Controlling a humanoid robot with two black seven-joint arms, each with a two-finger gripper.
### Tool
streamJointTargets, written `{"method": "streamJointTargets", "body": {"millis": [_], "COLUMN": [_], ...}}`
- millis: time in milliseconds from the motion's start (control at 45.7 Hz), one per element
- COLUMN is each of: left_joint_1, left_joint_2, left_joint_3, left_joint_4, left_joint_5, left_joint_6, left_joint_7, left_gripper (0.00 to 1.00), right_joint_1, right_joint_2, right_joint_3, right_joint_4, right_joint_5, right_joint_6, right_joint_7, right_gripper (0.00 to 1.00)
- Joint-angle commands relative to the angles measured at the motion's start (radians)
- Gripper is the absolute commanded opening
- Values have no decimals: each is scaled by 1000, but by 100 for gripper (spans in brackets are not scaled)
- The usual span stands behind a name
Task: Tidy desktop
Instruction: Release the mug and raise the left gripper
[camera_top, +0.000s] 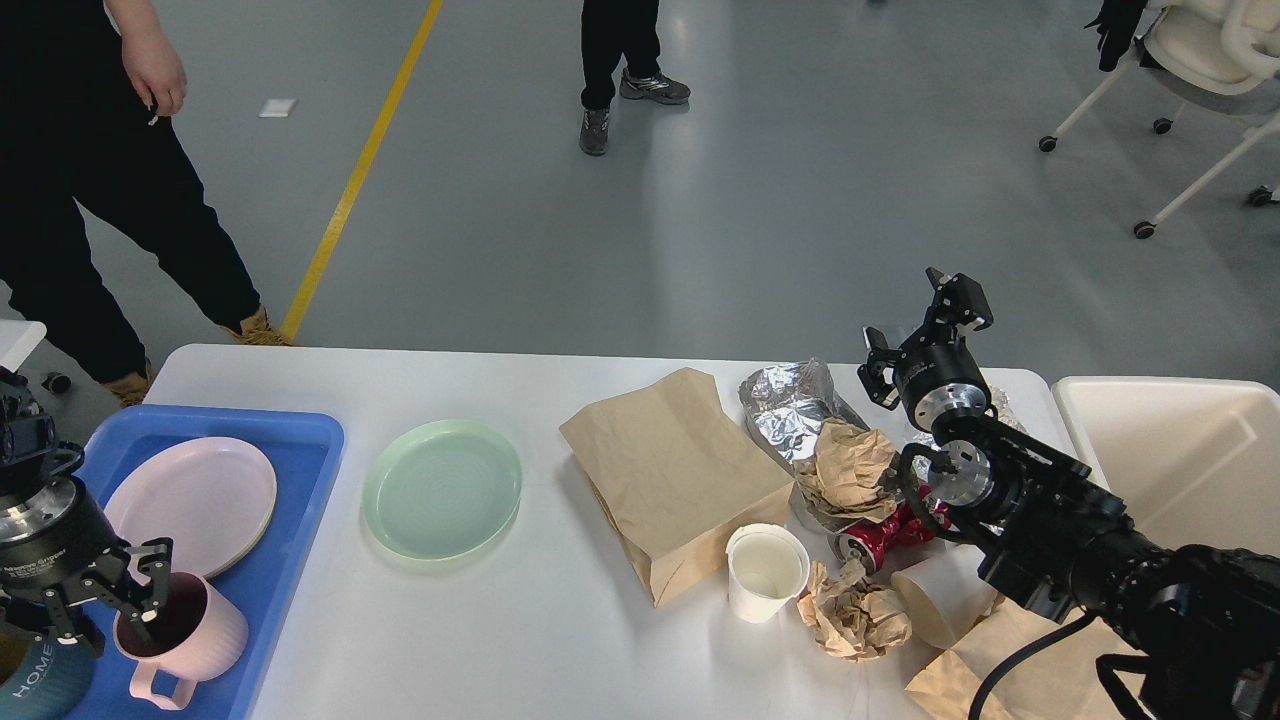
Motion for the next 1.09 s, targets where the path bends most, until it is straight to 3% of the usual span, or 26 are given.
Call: {"method": "streamJointTargets", "body": {"millis": [0,153,459,853,1072], "left_joint_1": [-72,-200,-454,-765,-807], "left_joint_2": [-4,-20,-158,-302,-331], "left_joint_3": [18,61,69,127,135], "left_joint_4": [-3,-17,-71,-242,-266], "left_joint_5": [2,0,-10,-13,-15], "left_joint_6": [0,0,0,0,0], "left_joint_7": [0,-9,-18,-18,-18], "left_gripper": [82,90,91,92,93], "right_joint_1": [0,0,0,0,0], "right_joint_2": [0,0,0,0,0], "right_joint_3": [0,0,0,0,0], "right_joint_4": [0,0,0,0,0], "right_joint_5": [0,0,0,0,0], "right_joint_6": [0,0,0,0,0], "right_joint_7": [-1,0,0,-1,-1], "right_gripper": [100,100,100,100,100]}}
